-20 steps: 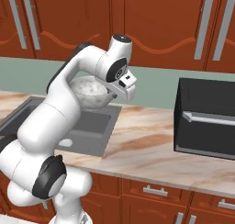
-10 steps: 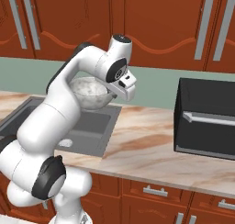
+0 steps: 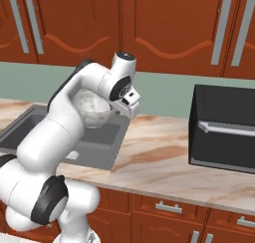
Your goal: Pick the cup and bowl and place them in the sink. Then turn on the water.
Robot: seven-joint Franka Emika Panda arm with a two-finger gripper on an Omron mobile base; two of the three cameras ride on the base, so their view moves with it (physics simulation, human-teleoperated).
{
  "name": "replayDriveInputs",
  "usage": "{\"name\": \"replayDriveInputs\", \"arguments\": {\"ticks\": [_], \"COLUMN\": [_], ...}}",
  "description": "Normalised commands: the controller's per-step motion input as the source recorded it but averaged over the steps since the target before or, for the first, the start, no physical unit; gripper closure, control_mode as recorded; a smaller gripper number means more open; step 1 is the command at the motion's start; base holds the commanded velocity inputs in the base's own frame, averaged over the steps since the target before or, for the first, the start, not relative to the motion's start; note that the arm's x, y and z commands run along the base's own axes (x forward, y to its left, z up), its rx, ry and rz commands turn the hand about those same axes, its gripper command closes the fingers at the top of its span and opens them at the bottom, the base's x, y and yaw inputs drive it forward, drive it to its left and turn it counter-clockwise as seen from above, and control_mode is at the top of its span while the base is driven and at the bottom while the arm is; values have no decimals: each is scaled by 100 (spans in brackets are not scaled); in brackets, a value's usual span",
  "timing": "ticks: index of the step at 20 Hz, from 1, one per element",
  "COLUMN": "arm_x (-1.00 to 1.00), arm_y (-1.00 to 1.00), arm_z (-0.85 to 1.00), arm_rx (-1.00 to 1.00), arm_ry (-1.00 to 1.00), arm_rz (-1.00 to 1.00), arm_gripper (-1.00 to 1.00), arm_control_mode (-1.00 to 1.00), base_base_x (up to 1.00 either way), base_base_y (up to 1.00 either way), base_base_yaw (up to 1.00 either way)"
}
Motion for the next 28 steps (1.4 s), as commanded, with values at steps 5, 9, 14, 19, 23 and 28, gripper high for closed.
{"name": "replayDriveInputs", "arguments": {"ticks": [5,9,14,19,23,28], "arm_x": [0,0,0,6,8,2], "arm_y": [51,48,49,42,37,18], "arm_z": [-40,-20,-30,-38,-37,-40], "arm_rx": [0,0,-1,-1,0,0], "arm_ry": [0,1,0,0,0,0], "arm_rz": [0,0,0,0,0,2], "arm_gripper": [100,100,100,100,100,100], "arm_control_mode": [-100,-100,-100,-100,-100,-100], "base_base_x": [0,0,0,0,0,0], "base_base_y": [0,0,0,0,0,0], "base_base_yaw": [0,0,0,0,0,0]}}
